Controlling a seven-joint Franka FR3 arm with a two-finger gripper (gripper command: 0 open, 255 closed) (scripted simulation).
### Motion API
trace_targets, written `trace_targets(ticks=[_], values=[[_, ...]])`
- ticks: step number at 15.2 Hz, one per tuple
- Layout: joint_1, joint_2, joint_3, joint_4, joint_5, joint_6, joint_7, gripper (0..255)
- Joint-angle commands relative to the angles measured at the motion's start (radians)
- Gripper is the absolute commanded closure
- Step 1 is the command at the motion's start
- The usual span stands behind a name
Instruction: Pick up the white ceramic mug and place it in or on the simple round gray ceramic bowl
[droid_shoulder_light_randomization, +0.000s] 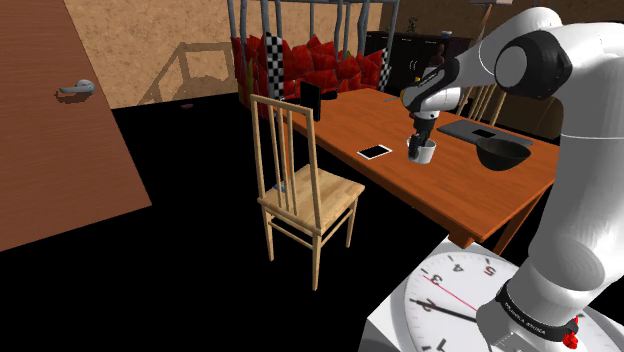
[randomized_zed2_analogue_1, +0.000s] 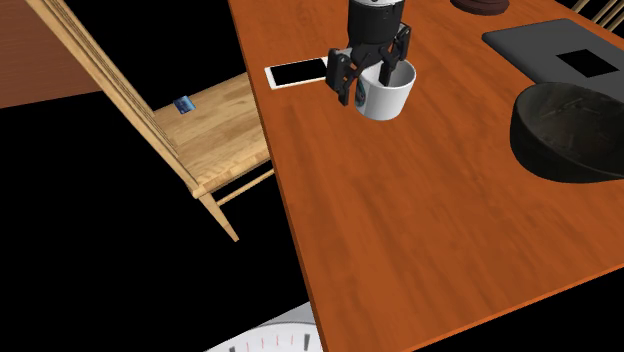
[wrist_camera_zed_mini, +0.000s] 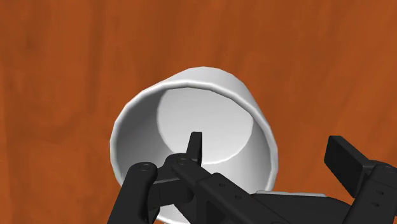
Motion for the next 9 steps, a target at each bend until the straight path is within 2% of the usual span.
trace_targets(ticks=[1,6,7,9], values=[[-0.001,0.003,0.001,-0.002,0.002,0.005,-0.001,0],[-0.001,0.003,0.001,-0.002,0.002,0.005,-0.001,0],[-0.001,0.003,0.001,-0.002,0.002,0.005,-0.001,255],[-0.001,0.003,0.001,-0.002,0.002,0.005,-0.001,255]])
